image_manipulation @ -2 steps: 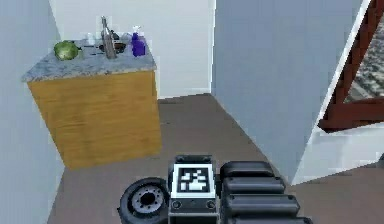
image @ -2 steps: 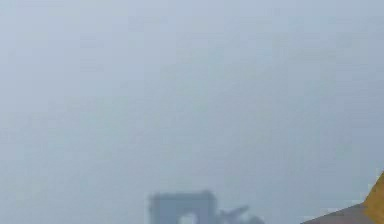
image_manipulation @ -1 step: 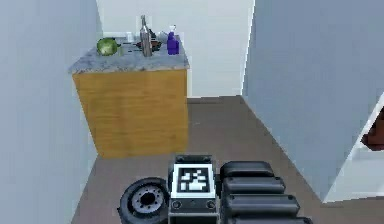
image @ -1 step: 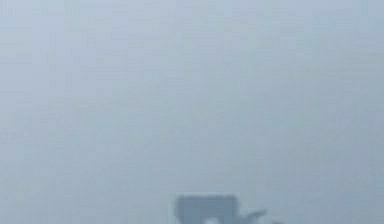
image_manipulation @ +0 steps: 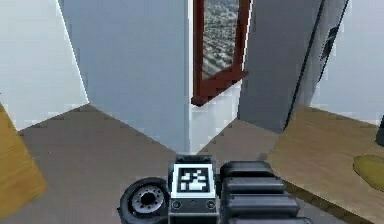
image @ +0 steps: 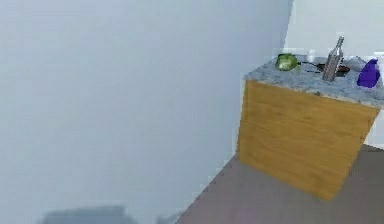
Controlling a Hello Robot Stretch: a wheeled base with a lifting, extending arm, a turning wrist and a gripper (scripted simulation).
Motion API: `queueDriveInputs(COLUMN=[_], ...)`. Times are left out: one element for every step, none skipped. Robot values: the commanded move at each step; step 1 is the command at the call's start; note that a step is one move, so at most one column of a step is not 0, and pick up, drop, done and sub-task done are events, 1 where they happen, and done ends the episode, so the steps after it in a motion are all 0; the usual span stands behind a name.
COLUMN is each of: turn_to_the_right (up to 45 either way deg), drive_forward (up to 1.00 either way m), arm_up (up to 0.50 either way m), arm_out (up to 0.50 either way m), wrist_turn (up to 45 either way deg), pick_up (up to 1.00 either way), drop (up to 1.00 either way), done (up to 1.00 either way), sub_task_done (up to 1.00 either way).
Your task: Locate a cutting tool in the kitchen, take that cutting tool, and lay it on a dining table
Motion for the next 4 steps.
queueDriveInputs(turn_to_the_right=[45.0, 45.0, 6.0, 0.0], drive_forward=[0.0, 0.0, 0.0, 0.75], arm_up=[0.0, 0.0, 0.0, 0.0], arm_out=[0.0, 0.0, 0.0, 0.0], wrist_turn=[0.0, 0.0, 0.0, 0.0], pick_up=[0.0, 0.0, 0.0, 0.0], drop=[0.0, 0.0, 0.0, 0.0], done=[0.0, 0.0, 0.0, 0.0], sub_task_done=[0.0, 0.0, 0.0, 0.0])
